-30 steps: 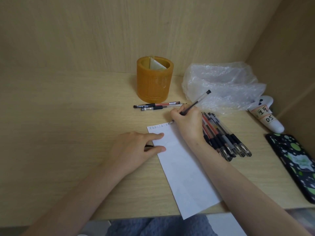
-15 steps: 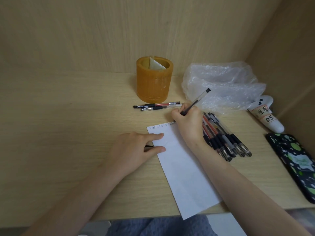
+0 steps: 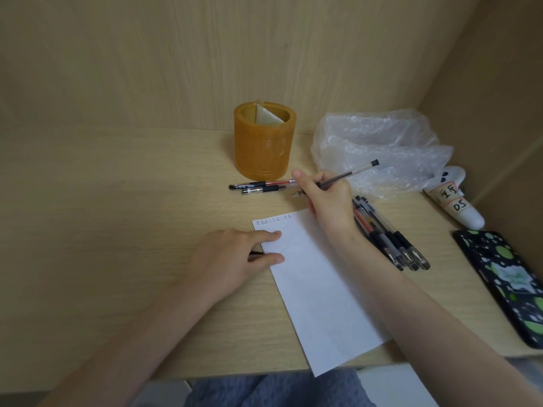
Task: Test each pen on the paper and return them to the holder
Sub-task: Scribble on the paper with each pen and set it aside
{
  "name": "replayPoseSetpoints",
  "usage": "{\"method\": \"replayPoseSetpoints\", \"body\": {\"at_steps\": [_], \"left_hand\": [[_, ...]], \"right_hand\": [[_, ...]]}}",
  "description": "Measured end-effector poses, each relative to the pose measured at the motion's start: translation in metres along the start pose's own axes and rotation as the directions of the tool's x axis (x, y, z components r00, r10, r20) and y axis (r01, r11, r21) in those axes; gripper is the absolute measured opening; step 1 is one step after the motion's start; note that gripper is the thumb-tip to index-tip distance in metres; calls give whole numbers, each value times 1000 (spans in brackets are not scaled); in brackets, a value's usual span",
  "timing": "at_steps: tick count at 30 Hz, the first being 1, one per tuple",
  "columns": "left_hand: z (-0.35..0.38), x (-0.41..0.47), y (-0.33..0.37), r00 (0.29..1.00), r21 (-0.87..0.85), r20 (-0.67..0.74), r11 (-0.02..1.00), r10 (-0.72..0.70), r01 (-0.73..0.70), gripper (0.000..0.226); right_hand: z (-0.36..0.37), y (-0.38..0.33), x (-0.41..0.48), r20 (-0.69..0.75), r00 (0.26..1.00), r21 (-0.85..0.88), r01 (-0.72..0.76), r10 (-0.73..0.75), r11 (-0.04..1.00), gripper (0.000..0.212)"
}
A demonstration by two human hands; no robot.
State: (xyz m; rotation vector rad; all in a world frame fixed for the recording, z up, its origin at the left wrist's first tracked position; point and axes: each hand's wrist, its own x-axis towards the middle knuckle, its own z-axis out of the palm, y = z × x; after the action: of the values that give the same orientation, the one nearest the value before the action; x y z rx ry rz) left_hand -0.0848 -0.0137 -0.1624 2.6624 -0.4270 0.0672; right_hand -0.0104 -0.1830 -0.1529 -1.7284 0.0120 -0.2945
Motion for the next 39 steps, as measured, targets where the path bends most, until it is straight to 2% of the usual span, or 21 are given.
{"method": "replayPoseSetpoints", "body": {"at_steps": [2, 4, 7, 9, 11, 15, 22, 30, 35, 39], "left_hand": [[0, 1, 1, 1000, -1, 8, 1000, 0, 0, 47], [-2, 1, 1, 1000, -54, 16, 998, -22, 23, 45], [-5, 2, -1, 998, -349, -13, 935, -69, 60, 32], [-7, 4, -3, 997, -516, -20, 855, -69, 48, 33], [-9, 6, -2, 1000, -589, 8, 808, -12, 14, 44], [-8, 7, 3, 996, -639, 47, 769, 75, -28, 51], [-7, 8, 9, 994, -644, 46, 763, 102, -48, 54], [-7, 4, 15, 994, -643, 37, 764, 106, -58, 56], [-9, 4, 14, 994, -671, 9, 738, 107, -73, 58], [-9, 4, 14, 995, -678, 17, 733, 102, -64, 58]], "right_hand": [[-6, -13, 3, 71, 997, 43, -4, 1, 999, 31], [-10, -23, 3, 158, 984, 142, -105, 82, 984, 27], [-16, -31, -3, 309, 930, 320, -299, 199, 899, 28], [-19, -32, -10, 375, 905, 366, -345, 203, 864, 23], [-22, -32, -17, 412, 894, 350, -335, 178, 875, 18], [-24, -30, -30, 382, 913, 262, -256, 143, 931, 14], [-25, -29, -40, 330, 930, 198, -236, 162, 951, 35], [-23, -26, -43, 339, 928, 229, -241, 155, 943, 34], [-28, -28, -43, 299, 943, 338, -251, 149, 907, 36], [-25, -28, -47, 322, 937, 277, -229, 134, 933, 34]]}}
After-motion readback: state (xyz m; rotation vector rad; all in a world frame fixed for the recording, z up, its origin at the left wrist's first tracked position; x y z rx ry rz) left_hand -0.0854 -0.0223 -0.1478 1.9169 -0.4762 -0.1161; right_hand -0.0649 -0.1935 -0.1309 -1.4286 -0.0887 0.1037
